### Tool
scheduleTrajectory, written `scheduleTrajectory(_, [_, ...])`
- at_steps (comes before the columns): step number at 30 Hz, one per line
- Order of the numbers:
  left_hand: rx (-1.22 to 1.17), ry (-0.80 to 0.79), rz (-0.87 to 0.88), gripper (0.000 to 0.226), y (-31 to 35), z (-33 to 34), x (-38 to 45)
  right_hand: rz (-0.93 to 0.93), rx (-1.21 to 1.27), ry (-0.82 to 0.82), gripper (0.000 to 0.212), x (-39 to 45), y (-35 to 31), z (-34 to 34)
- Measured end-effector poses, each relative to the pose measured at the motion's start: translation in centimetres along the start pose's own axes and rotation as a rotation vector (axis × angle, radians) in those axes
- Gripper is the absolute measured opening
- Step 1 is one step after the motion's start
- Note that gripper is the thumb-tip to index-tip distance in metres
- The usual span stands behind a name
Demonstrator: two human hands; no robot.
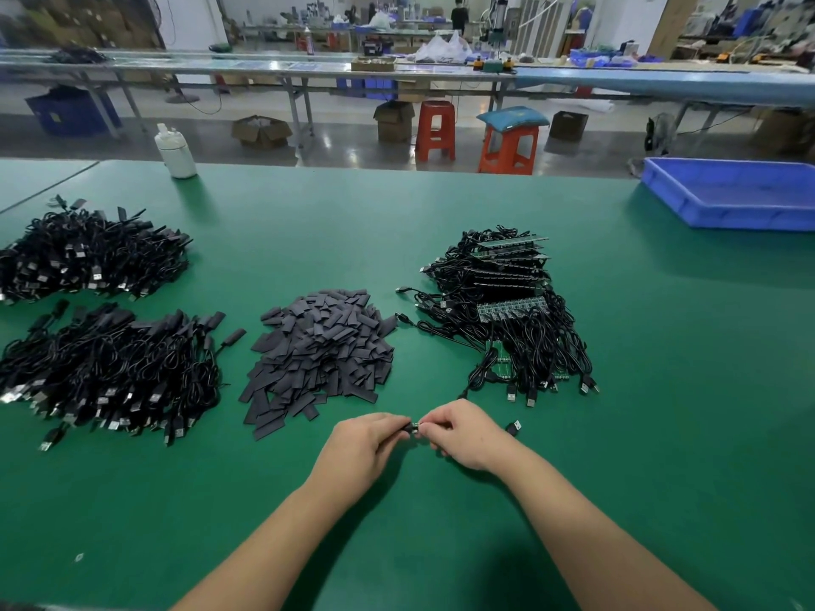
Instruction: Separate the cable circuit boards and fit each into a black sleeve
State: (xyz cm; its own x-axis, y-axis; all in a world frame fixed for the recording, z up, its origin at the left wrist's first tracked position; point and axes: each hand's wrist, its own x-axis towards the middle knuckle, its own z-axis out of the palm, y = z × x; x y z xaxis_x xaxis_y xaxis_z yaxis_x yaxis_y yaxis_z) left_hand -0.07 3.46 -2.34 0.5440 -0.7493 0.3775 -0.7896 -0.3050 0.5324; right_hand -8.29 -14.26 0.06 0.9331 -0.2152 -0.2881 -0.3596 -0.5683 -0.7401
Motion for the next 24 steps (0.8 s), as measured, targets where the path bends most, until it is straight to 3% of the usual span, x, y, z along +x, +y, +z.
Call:
scheduleTrajectory(12, [0.03, 0.029, -0.047, 0.03, 0.18, 0.62, -0.01, 0.035, 0.043, 0.033, 0.027, -0.39, -0.44, 0.1])
scheduleTrajectory(24, [0.019, 0.074, -0.028, 0.019, 0.44, 1.03, -0.47, 0.079, -0.129, 0.065, 0.025, 0.05, -0.87, 0.04])
